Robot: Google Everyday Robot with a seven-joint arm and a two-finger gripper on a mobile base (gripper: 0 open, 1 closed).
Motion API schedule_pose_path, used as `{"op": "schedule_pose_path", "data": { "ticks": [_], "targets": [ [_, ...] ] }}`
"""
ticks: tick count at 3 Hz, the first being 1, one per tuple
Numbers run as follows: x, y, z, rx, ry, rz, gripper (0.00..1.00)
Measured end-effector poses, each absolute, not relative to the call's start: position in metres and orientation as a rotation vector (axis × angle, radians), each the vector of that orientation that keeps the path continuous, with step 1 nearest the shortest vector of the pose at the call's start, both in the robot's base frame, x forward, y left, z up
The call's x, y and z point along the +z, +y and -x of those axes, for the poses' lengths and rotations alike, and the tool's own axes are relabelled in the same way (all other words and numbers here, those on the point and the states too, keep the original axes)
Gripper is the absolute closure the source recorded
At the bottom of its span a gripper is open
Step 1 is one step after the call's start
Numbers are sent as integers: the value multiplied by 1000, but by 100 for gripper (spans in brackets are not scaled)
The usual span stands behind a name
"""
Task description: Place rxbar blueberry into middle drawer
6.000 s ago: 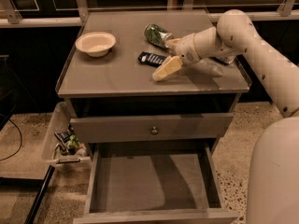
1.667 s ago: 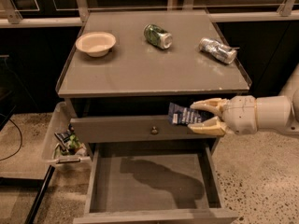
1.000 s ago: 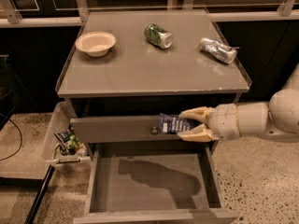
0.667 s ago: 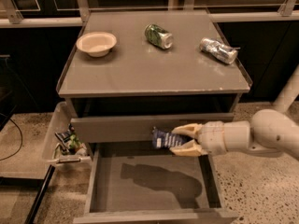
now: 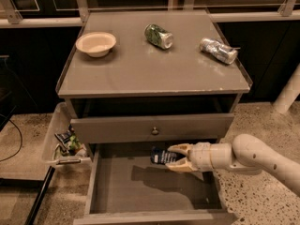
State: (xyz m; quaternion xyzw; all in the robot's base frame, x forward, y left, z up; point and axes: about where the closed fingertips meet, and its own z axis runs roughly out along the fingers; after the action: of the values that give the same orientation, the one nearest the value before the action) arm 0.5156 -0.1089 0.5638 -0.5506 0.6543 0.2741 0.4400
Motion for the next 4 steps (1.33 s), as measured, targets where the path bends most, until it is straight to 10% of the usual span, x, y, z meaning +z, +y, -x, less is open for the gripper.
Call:
{"op": "schedule_pose_path", "data": {
  "ticks": [4],
  "targets": [
    [469,-88,-524,733,1733,1419,100]
  ]
}}
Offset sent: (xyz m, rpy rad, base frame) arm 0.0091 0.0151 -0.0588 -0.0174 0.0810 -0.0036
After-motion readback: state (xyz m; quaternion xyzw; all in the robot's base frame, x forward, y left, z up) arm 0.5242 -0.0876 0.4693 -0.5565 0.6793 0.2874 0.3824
